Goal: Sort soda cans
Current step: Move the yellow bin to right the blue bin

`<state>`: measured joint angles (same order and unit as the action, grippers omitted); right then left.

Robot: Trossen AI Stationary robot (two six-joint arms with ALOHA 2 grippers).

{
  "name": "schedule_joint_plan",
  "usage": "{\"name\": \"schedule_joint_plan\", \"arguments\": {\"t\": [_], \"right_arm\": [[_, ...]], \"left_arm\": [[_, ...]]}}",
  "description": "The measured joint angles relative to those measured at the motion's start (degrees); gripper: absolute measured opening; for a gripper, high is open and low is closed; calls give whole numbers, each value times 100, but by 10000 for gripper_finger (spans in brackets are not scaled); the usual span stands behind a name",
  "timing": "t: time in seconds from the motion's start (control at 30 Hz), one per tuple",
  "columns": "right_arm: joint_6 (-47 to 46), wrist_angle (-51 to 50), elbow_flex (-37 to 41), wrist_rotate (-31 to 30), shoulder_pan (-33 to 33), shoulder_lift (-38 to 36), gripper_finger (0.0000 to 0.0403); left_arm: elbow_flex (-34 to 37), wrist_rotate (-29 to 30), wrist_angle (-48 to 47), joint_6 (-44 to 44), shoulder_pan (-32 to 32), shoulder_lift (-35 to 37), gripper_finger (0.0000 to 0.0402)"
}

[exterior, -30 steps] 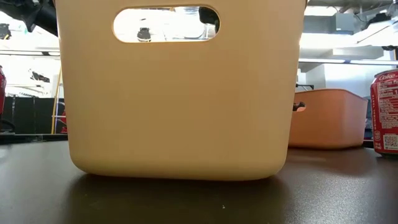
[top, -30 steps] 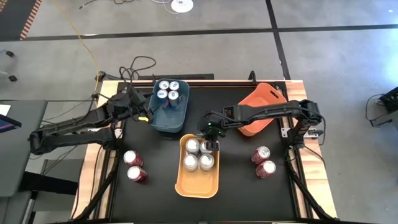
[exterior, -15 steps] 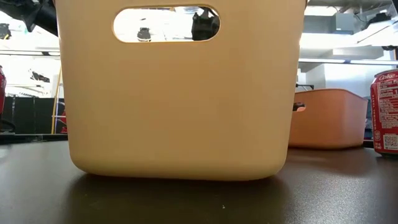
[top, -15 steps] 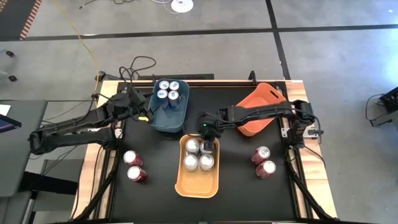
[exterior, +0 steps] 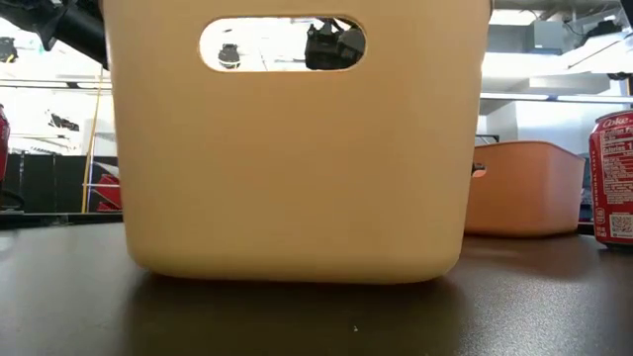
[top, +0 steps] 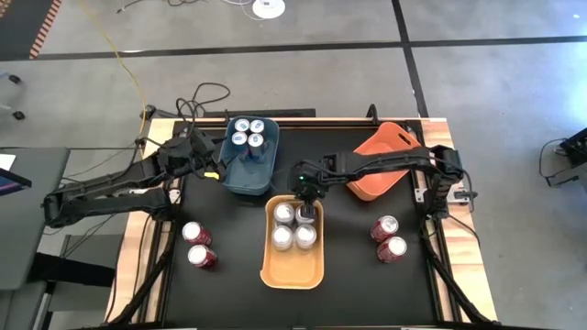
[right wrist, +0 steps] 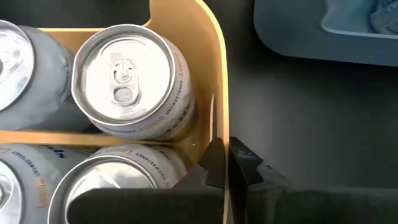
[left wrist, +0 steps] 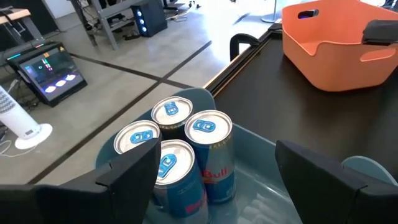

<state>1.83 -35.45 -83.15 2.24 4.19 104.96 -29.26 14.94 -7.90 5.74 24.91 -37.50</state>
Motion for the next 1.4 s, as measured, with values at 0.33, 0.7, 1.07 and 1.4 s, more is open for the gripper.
{"name": "schedule_joint_plan", "arguments": {"t": [0.33, 0.7, 1.07, 1.4], "right_arm": [[243, 105, 4, -62, 388, 1, 18], [808, 163, 7, -96, 1061, -1, 18], [1388, 350, 9, -97, 1683, 1, 18], [2173, 691, -102, -81, 2337, 3, 18]], "left_arm": [[0, 0, 0, 2, 2, 0, 313], [2, 0, -4, 4, 2, 0, 313], [2, 2, -4, 4, 2, 0, 313], [2, 2, 2, 4, 2, 0, 313]]}}
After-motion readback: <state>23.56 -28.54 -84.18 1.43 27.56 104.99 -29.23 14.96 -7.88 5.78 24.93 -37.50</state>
